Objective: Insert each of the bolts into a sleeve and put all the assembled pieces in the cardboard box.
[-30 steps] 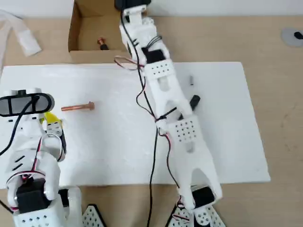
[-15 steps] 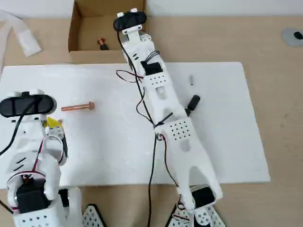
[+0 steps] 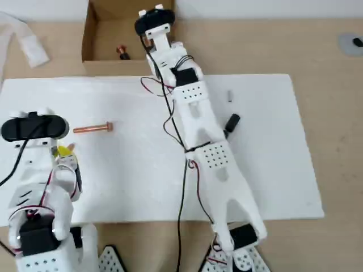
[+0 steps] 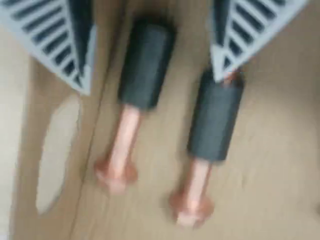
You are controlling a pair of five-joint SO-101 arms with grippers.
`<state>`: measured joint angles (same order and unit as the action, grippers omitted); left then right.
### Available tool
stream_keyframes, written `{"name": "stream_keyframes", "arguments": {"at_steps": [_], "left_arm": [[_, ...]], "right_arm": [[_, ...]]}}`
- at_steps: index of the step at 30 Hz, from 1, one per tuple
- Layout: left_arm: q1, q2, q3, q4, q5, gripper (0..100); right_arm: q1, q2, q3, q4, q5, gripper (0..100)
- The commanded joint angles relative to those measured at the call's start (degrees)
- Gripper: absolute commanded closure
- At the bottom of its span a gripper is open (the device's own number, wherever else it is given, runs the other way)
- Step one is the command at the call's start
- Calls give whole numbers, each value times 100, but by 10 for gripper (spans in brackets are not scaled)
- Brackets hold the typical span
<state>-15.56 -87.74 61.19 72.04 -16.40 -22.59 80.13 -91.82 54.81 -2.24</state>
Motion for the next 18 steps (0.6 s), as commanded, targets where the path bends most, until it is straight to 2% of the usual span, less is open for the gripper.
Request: {"name": "stream_keyframes", "arguments": {"at_steps": [1,9,14,18], "left_arm": [[-97,119,53,105,53,997],[-712,1095,149,-123,352,997],[-738,2123,88,-396,844,919],[-738,3055,-185,-633,1248,908]], "right_arm": [[92,-1429,-374,1248,44,806],[84,-2791,-365,4782,35,806],[514,-3187,-268,4782,62,806],[734,-3723,136,4791,70,807]]}}
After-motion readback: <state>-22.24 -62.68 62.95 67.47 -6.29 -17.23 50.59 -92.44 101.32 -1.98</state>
